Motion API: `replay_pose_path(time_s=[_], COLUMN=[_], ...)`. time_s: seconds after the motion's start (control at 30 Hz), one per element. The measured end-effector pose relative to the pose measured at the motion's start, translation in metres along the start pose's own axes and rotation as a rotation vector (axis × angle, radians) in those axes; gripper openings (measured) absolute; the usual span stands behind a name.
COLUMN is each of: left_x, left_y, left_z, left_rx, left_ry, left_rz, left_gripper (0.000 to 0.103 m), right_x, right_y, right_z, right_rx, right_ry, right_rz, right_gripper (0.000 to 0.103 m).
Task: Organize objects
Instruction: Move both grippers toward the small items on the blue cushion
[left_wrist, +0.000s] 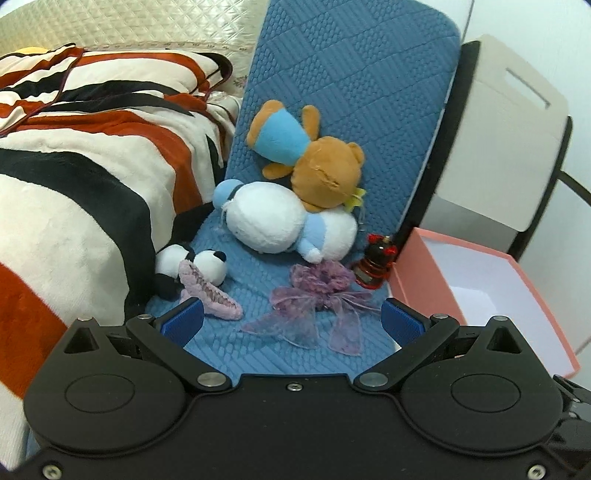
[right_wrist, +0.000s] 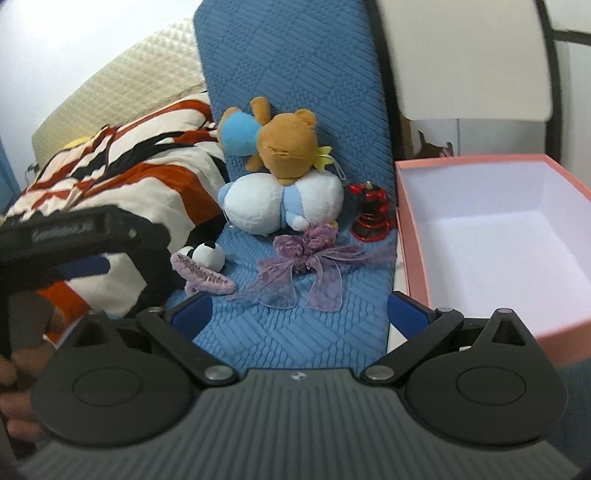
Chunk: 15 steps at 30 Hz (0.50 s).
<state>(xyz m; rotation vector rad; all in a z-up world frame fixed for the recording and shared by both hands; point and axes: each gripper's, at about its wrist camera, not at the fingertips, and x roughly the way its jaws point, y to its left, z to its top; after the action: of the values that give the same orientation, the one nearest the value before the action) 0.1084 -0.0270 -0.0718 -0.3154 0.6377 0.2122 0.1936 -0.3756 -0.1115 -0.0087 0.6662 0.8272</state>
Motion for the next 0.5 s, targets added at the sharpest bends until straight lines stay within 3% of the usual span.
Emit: replay_pose_path(time_s=[0.17,0.27,0.37,0.5], left_x=[0.025,0.042,0.060,0.079], left_y=[0.008,0.016,0.022,0.034], left_z=[0.009,0.013,0.016,0.017], left_rx=[-0.023,-0.045,-0.052,-0.088], left_ry=[-0.010,0.019,0.068,0.088], left_rz=[0.020,0.028,0.088,0.068], left_gripper=[0.102,0.102,0.102,0.100], right_x=[0.022,0.037,0.050,0.063], right_y=[0.002,0.002,0.003,0.009], right_z=[0.005,0.007,0.008,0.007], right_rx=[-0.047,-0.046,-0.054,-0.106], right_ry=[-0.010,-0.007,0.005,0.005], right_rz=[0.017,0.020,0.008,-0.006], right_gripper=[0.103,0.103,0.101,0.101])
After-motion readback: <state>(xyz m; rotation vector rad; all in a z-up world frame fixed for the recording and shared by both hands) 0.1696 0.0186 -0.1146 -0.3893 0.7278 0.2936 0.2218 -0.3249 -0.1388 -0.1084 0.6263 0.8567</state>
